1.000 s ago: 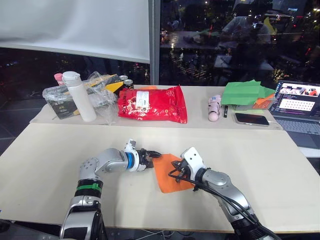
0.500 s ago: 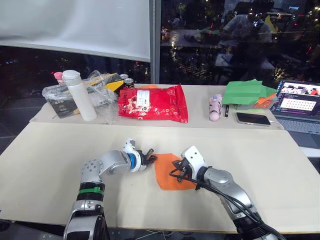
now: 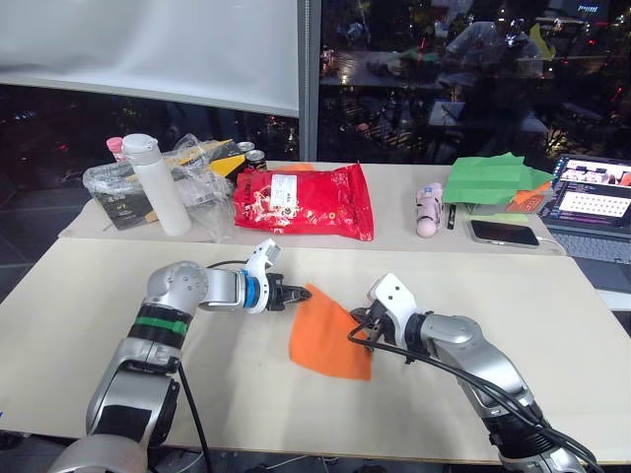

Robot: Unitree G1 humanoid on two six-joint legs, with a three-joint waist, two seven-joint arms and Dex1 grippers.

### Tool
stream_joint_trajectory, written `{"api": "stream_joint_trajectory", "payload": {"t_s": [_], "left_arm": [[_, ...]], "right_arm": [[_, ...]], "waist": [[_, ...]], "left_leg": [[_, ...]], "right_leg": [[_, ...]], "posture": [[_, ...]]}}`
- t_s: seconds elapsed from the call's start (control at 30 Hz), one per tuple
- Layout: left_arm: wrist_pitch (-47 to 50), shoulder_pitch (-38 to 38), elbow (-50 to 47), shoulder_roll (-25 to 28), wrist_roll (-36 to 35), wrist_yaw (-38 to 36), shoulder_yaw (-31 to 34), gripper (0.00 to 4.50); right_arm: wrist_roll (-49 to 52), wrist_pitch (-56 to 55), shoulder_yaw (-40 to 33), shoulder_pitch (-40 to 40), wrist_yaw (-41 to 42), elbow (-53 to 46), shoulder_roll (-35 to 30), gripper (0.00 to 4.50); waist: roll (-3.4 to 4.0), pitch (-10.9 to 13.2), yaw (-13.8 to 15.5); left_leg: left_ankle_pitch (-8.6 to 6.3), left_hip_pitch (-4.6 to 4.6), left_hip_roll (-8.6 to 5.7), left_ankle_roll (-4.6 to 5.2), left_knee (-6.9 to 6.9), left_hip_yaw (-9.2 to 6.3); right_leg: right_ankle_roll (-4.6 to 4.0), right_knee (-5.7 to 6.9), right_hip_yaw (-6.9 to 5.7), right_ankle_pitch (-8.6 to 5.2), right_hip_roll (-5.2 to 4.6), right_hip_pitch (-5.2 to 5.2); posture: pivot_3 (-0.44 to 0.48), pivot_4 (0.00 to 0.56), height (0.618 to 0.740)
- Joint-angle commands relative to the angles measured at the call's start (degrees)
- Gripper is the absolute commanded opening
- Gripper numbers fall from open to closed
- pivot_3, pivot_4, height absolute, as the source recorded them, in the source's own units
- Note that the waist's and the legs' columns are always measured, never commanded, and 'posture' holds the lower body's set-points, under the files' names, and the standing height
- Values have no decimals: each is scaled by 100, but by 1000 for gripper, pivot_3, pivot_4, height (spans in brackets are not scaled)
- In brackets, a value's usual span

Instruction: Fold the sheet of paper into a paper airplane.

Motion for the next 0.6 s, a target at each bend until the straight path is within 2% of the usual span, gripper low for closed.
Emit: {"api": "stream_joint_trajectory", "payload": {"t_s": [0.03, 0.17, 0.33, 0.43, 0.6], "left_arm": [[-496, -445, 425, 19, 1022, -1255, -538, 14], [-1503, -933, 1134, -212, 2142, -2315, -998, 14], [-2601, -1361, 1934, -636, 3204, -3064, -1129, 14], [-2884, -1449, 2014, -790, 3587, -3491, -1114, 14], [-3614, -1163, 1643, -756, 4275, -4142, -1343, 14]], "right_arm": [[28, -6, 32, 77, -67, -227, 41, 0], [26, 15, 125, 240, -180, -318, 164, 0], [30, 57, 226, 387, -267, -451, 256, 0], [14, 66, 235, 442, -316, -457, 278, 0], [-80, 0, 237, 473, -424, -294, 255, 0]], "waist": [[0, 0, 2], [0, 0, 13], [1, 0, 20], [1, 0, 15], [2, -1, 6]], "left_leg": [[1, -7, 0, 1, 0, 0], [8, -31, 0, 11, 0, 0], [15, -41, 0, 20, 2, 0], [19, -51, 0, 27, 2, 0], [27, -50, 1, 40, 1, 0]], "right_leg": [[0, 3, 0, 0, 0, -9], [0, 8, -2, 5, 1, -33], [3, 7, -2, 7, 0, -32], [6, 10, -1, 9, 1, -21], [11, 18, -1, 12, 1, -22]], "posture": [[0, 150, 719], [0, 150, 719], [0, 150, 719], [0, 150, 719], [0, 150, 719]]}}
